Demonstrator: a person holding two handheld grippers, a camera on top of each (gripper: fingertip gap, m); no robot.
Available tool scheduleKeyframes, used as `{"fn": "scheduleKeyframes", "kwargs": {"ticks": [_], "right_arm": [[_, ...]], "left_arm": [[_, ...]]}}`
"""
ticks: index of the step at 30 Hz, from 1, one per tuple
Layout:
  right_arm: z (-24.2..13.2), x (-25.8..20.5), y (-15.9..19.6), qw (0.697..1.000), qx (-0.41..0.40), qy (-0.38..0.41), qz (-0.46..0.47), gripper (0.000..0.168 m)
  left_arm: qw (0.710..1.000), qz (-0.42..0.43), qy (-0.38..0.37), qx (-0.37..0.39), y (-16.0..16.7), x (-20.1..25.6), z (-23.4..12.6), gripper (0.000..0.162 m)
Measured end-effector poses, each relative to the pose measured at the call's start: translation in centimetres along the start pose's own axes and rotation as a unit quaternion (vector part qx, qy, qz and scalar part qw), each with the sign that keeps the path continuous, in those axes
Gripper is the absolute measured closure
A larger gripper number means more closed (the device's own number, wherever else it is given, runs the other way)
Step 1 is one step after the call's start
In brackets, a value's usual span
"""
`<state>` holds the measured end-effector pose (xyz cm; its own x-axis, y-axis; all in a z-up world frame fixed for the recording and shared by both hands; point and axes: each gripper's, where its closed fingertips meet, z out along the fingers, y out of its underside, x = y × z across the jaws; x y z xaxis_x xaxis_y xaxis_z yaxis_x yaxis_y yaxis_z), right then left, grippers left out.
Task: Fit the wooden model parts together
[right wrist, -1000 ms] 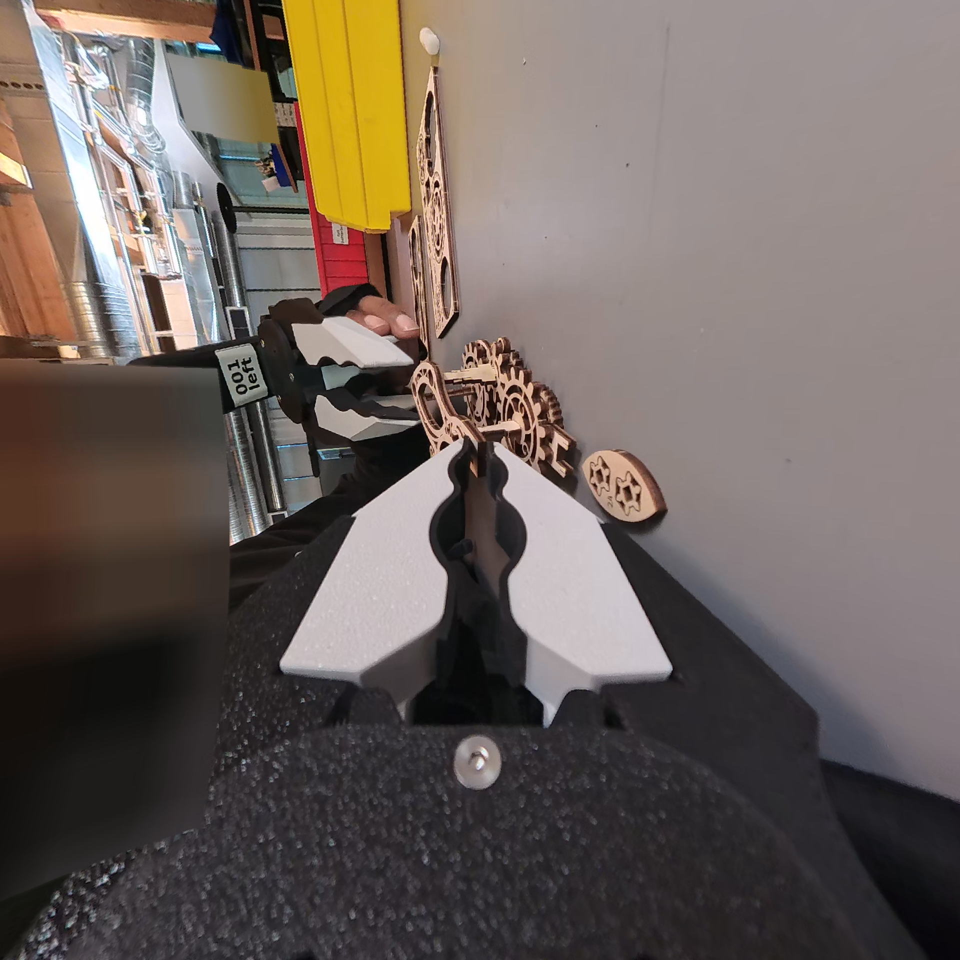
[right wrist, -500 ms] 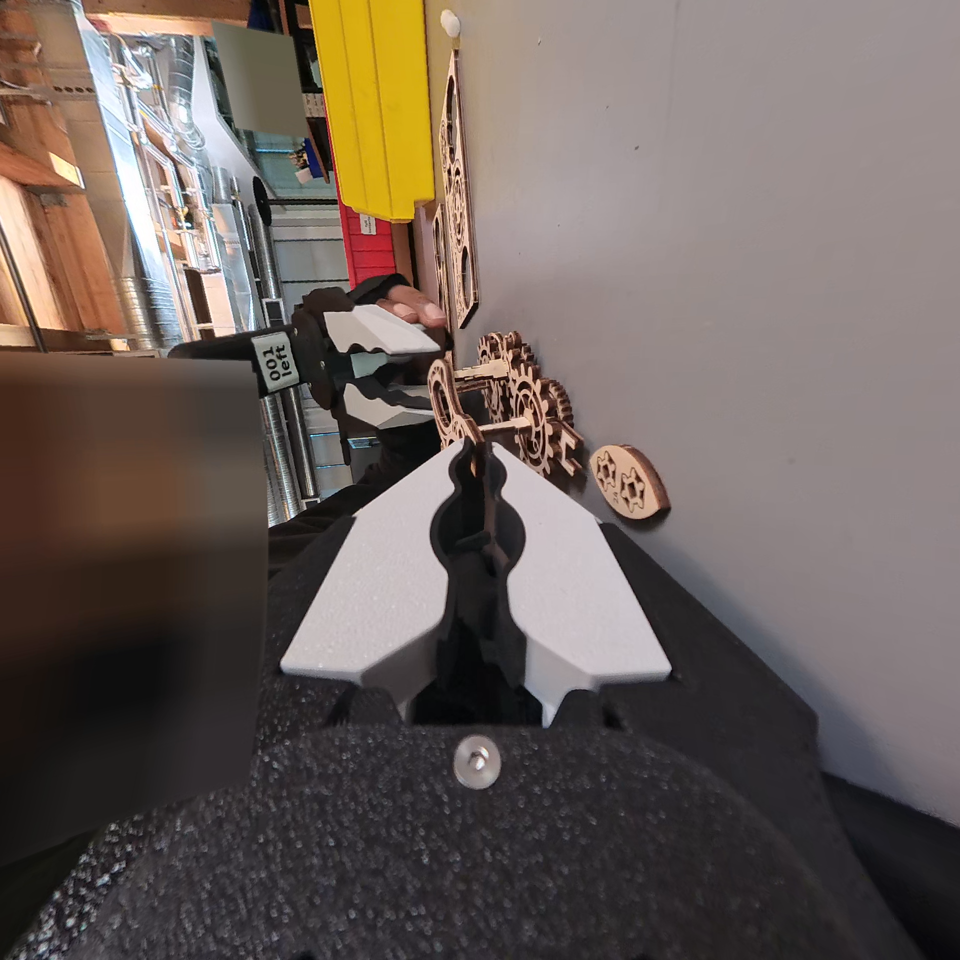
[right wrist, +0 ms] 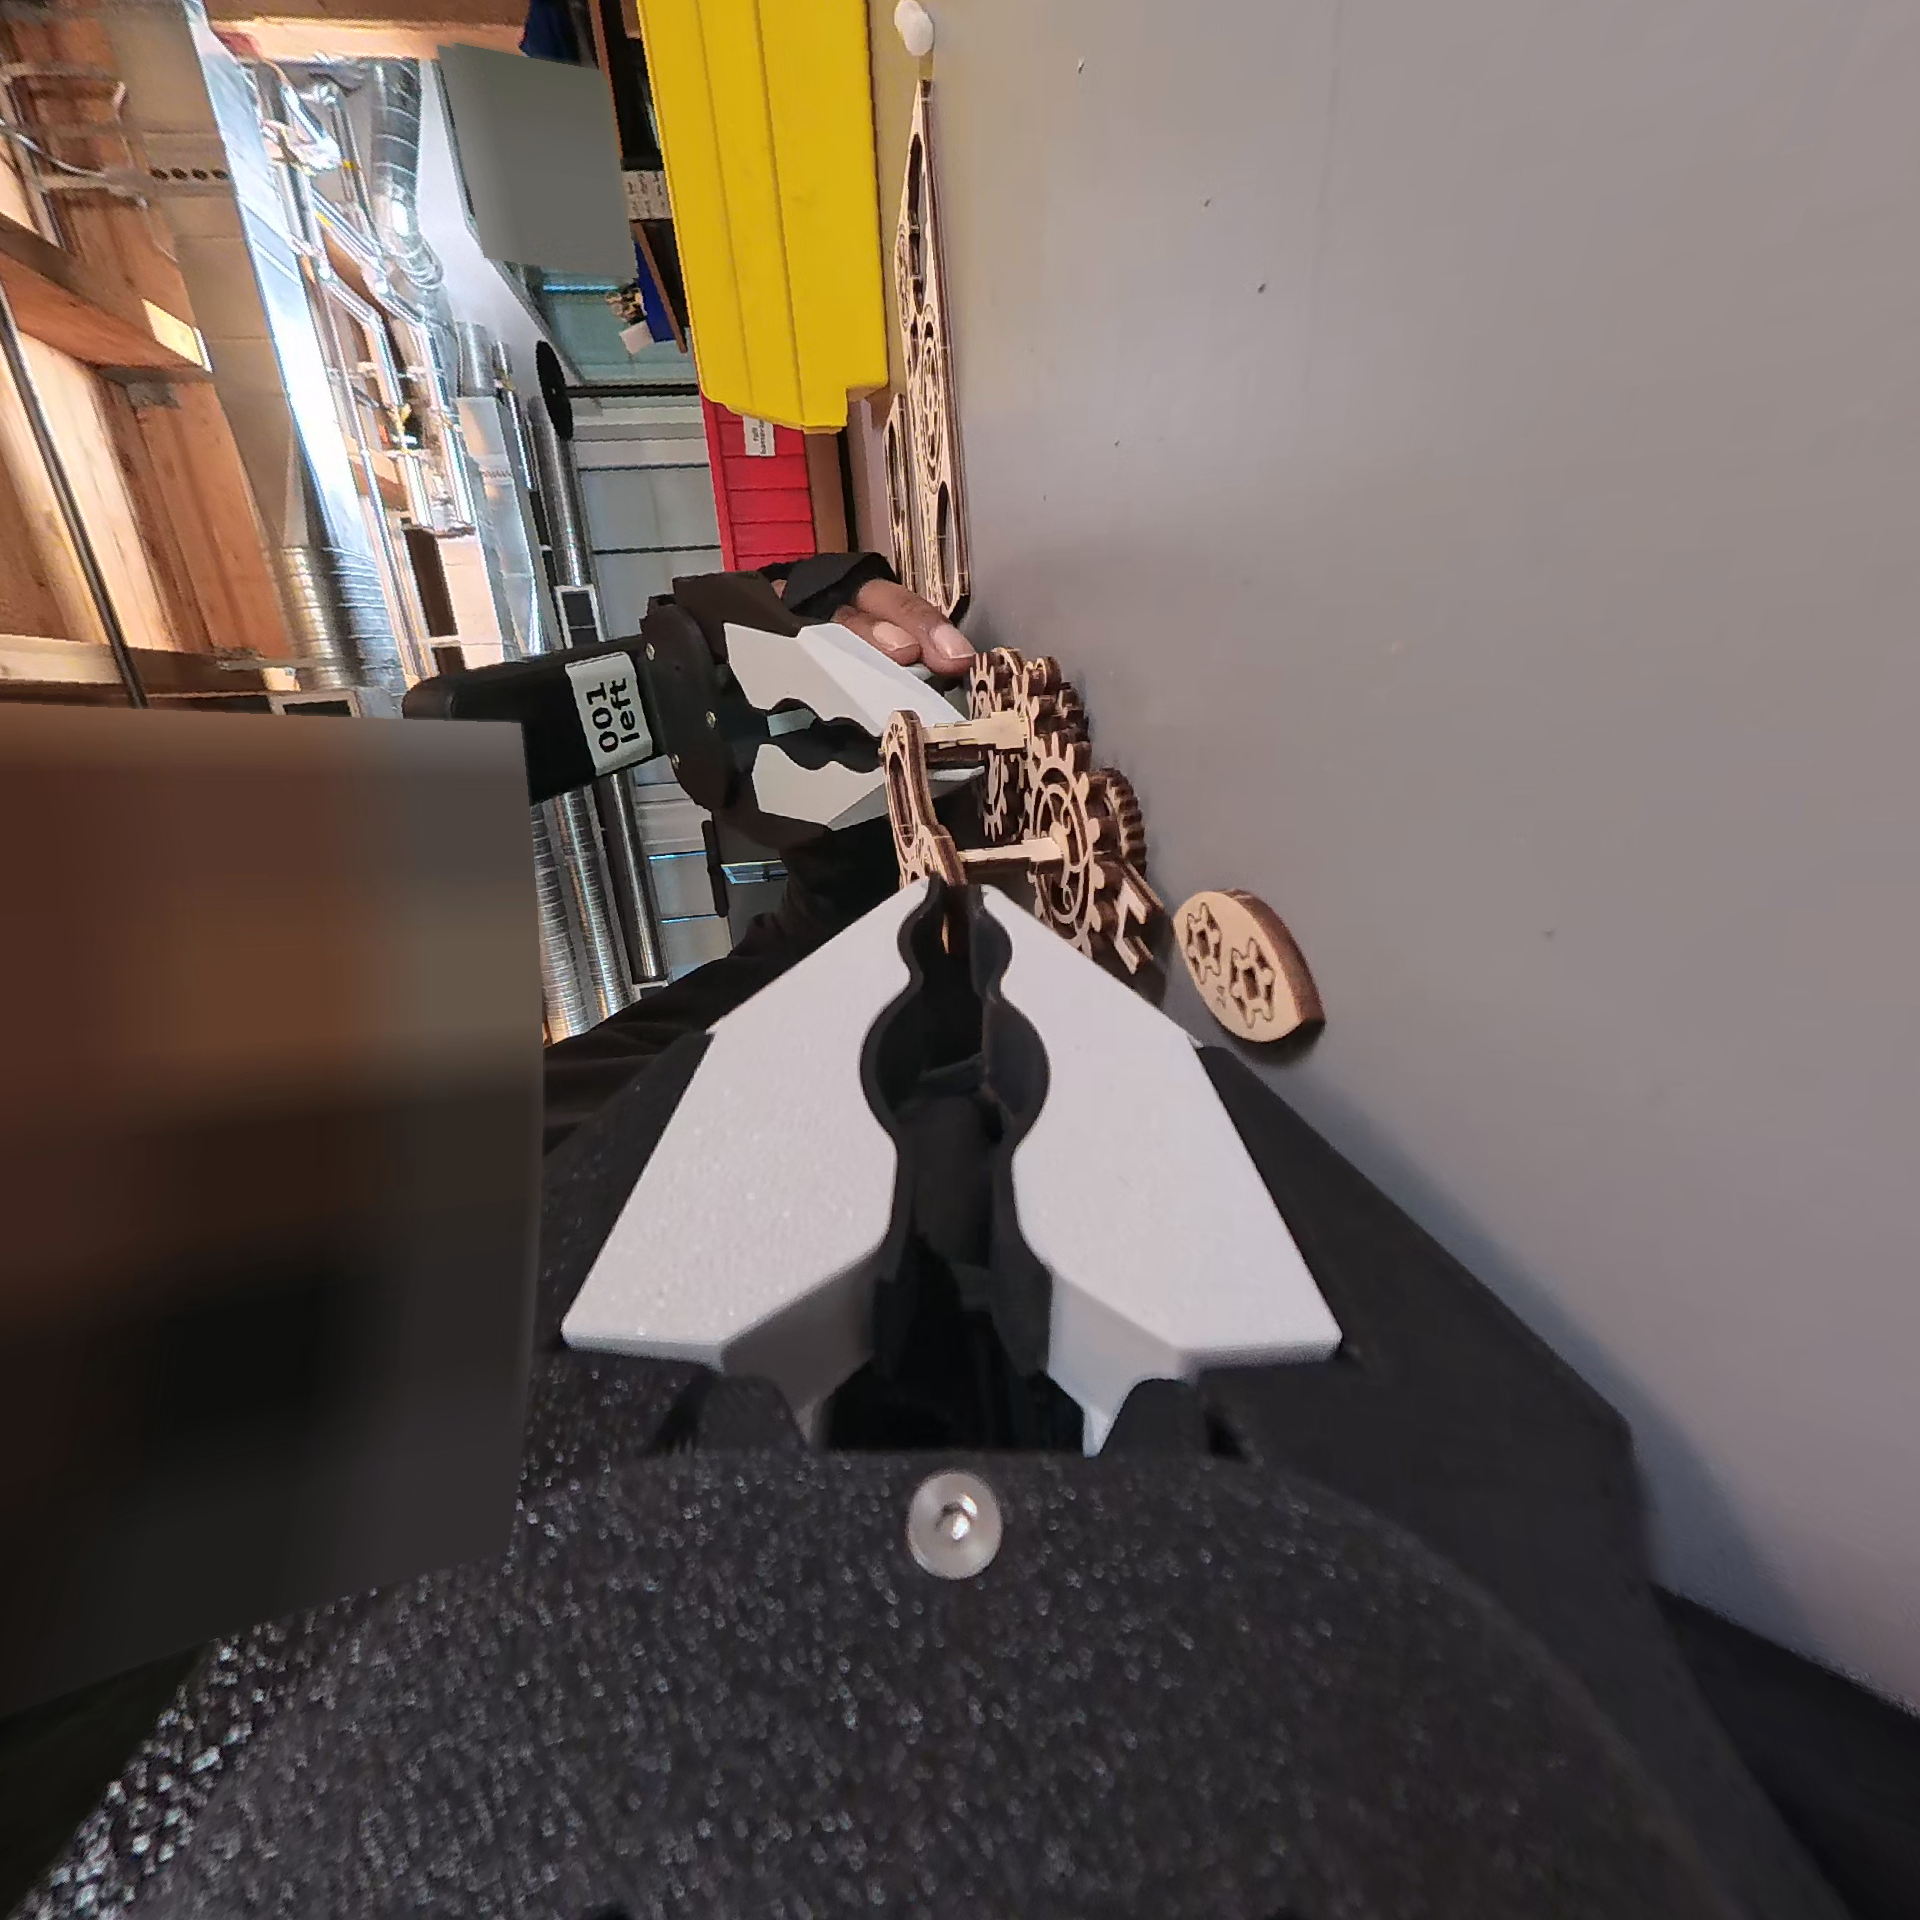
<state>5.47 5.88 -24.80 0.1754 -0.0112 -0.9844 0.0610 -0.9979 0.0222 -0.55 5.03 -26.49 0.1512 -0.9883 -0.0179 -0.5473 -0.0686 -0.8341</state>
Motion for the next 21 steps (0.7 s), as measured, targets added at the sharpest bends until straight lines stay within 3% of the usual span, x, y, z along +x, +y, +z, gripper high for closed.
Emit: {"fn": "scheduleKeyframes", "kwargs": {"ticks": [1,5,10,21], "right_arm": [[0.0,0.0,0.0,1.0,0.0,0.001,0.0,0.166],[0.1,0.0,0.0,1.0,-0.001,0.004,0.0,0.165],[0.1,0.2,-0.1,1.0,0.003,0.008,0.004,0.166],[0.3,0.7,0.2,1.0,-0.002,0.031,-0.005,0.164]], "left_arm": [[1.0,0.0,0.0,0.0,0.0,0.0,0.0,0.16],[1.0,0.0,-0.002,-0.002,0.1,-0.1,0.0,0.159],[1.0,-0.006,-0.001,0.002,0.0,-0.3,-0.8,0.136],[1.0,0.0,0.006,0.013,-0.9,0.2,-0.6,0.133]]}}
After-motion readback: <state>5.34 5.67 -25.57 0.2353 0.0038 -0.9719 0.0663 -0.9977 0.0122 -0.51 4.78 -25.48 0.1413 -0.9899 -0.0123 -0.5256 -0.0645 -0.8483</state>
